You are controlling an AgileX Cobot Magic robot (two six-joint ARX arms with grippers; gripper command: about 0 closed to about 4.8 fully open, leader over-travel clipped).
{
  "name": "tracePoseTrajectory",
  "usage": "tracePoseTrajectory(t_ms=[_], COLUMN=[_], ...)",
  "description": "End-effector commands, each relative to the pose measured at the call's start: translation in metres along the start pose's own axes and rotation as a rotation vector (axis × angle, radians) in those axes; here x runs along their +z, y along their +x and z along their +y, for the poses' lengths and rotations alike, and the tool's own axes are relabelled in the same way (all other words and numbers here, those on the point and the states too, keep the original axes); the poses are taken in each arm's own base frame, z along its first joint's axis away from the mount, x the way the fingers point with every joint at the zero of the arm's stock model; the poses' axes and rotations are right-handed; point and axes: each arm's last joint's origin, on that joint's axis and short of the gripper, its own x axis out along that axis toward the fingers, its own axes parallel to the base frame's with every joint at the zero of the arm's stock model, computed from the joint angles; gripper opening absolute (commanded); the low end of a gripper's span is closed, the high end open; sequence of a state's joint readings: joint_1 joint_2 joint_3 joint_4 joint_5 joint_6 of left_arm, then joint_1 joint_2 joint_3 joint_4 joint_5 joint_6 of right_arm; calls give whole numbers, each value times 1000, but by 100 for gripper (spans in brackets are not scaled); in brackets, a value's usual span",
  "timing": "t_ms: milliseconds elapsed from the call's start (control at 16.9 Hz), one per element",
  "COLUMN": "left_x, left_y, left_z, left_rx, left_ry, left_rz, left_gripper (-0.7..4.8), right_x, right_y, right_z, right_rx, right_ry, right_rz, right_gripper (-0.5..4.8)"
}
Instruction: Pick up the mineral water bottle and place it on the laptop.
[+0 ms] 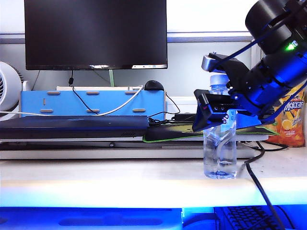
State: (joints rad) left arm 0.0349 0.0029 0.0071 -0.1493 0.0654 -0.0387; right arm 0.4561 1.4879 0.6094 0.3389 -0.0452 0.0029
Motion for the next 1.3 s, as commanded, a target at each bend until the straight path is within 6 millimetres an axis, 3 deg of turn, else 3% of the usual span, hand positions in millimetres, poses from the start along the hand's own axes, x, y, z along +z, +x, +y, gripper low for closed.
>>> tracePoseTrajectory(t_ms=[59,118,296,355,533,592,651,770,947,1302], left_x=[0,0,0,0,0,0,0,0,0,0], left_y=[0,0,0,0,0,0,0,0,0,0], left_z=[0,0,0,0,0,0,0,0,0,0], left_rx=[-2,-2,-2,-2,-2,-2,-2,-2,-2,-2], left_ry=[1,1,1,1,1,1,1,1,1,1], left_rz=[0,0,0,0,0,0,0,0,0,0], left_gripper=[-2,-2,-2,-2,-2,-2,-2,-2,-2,-2], right_x=[5,7,17,30,83,104,146,179,213,228], right_y=[0,0,-2,-5,-20,-26,-41,-45,-17,40], right_z=[0,0,0,1,2,2,4,6,17,53], right_rx=[-1,-1,0,0,0,2,31,97,205,333], right_ry=[-6,-7,-9,-15,-66,-81,-109,-124,-148,-183], right_rz=[-24,-40,-96,-131,-226,-257,-343,-382,-387,-370], right_gripper=[150,56,47,48,48,48,48,54,54,54])
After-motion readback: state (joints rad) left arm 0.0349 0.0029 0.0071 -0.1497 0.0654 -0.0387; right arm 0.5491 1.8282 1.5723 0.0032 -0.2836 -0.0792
